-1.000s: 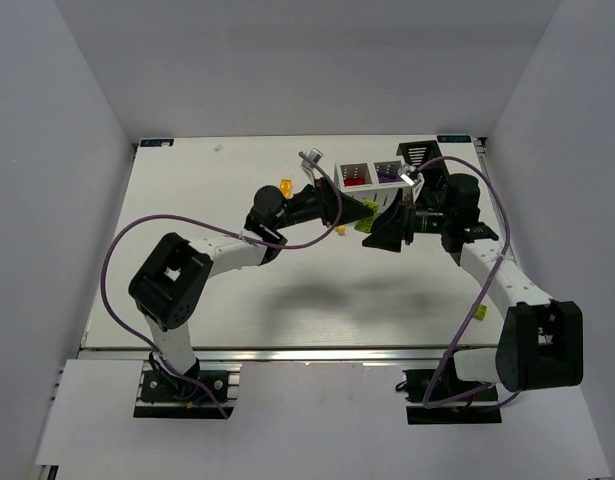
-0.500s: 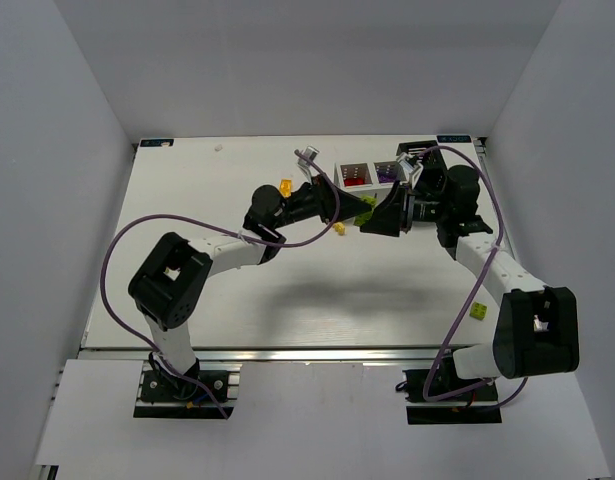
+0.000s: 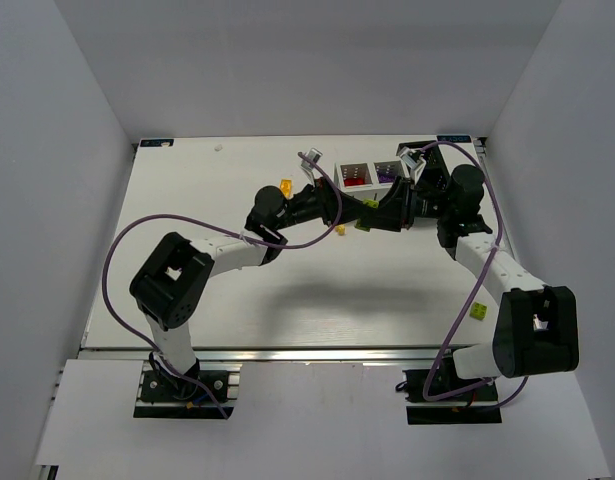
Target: Sort the legos into containers by color
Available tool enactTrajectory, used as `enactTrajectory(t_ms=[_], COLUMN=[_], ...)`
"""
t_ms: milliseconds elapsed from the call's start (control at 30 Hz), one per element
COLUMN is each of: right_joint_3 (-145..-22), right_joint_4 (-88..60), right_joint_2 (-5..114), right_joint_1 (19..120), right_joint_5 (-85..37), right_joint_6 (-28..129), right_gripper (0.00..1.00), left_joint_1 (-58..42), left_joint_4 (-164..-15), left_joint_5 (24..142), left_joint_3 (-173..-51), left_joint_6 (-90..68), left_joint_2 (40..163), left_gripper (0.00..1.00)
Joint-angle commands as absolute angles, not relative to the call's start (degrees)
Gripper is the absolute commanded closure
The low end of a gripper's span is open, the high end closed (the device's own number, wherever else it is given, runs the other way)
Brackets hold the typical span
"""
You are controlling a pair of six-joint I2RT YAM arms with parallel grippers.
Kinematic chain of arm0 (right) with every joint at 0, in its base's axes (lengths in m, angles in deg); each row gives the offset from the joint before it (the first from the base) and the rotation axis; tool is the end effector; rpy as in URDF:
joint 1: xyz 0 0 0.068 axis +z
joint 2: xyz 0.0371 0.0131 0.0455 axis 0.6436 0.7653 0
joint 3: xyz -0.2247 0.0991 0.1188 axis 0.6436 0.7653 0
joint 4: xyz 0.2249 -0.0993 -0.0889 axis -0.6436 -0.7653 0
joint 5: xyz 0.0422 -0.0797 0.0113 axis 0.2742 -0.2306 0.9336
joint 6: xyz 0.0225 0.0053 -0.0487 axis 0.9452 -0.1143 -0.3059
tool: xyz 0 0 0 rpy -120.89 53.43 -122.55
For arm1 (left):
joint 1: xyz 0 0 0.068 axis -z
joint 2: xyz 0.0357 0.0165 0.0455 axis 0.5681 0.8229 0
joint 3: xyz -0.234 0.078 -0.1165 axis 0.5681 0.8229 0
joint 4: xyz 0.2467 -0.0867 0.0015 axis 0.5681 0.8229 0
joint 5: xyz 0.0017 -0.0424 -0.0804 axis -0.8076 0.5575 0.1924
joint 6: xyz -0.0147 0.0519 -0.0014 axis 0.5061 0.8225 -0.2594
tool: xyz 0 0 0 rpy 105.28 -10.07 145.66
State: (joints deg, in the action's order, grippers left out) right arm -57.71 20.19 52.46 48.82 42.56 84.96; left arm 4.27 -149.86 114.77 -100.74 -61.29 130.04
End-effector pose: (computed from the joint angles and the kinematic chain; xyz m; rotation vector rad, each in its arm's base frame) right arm 0.2886 0.0791 0.3124 -0.7027 1.6613 1.5933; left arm 0.2965 -0.2686 0.2813 0.4276 1.5349 -1.8759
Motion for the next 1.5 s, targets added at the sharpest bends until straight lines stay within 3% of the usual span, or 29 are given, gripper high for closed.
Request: enactTrajectory(t_ms=[0, 167, 267, 433, 533, 733, 867, 1167, 1267, 1400, 1467], right_joint_3=[-57.8, -58.0, -58.0, -57.8, -57.7, -57.4, -57.4, -57.8, -59.2, -65.4, -70.8], right_joint_4=[22.9, 22.3, 22.2, 22.4, 22.7, 21.8, 21.0, 20.8, 18.2, -3.3, -11.7], right_joint_2=[52.0, 51.8, 52.0, 52.9, 52.6, 52.2, 52.0, 51.8, 51.1, 50.6, 51.0], right_joint_1=[48.8, 48.8, 48.7, 48.6, 48.6, 47.7, 47.0, 44.7, 43.0, 40.9, 40.9], right_joint_5=[42.9, 43.5, 43.8, 44.5, 44.6, 44.9, 45.0, 45.7, 45.3, 41.2, 32.6], right_joint_6=[85.0, 84.6, 84.5, 84.5, 84.5, 83.6, 82.9, 82.4, 78.4, 65.7, 54.3], right_gripper=[0.52, 0.50, 0.57, 0.91, 1.00, 1.00, 1.00, 1.00, 1.00, 1.00, 1.00], left_joint_1=[4.7, 4.7, 4.7, 4.7, 4.7, 4.7, 3.5, 3.0, 1.6, 0.4, -0.2], left_joint_4=[-150.0, -151.0, -151.6, -152.1, -152.4, -152.8, -152.4, -148.8, -137.9, -109.8, -105.3], left_joint_5=[115.9, 115.8, 115.7, 115.4, 115.6, 115.1, 114.9, 114.0, 107.8, 95.3, 89.0], left_joint_3=[-101.8, -102.9, -103.1, -104.0, -104.9, -106.0, -106.7, -106.4, -106.6, -109.3, -109.3], left_joint_6=[-60.4, -61.3, -61.4, -61.4, -61.6, -61.8, -61.8, -59.3, -48.7, -34.3, -31.6], left_joint_2=[129.5, 130.7, 131.0, 131.3, 131.7, 132.1, 131.7, 129.7, 124.5, 118.1, 115.8], left_gripper=[0.93, 0.91, 0.89, 0.80, 0.70, 0.39, 0.28, 0.25, 0.24, 0.21, 0.21])
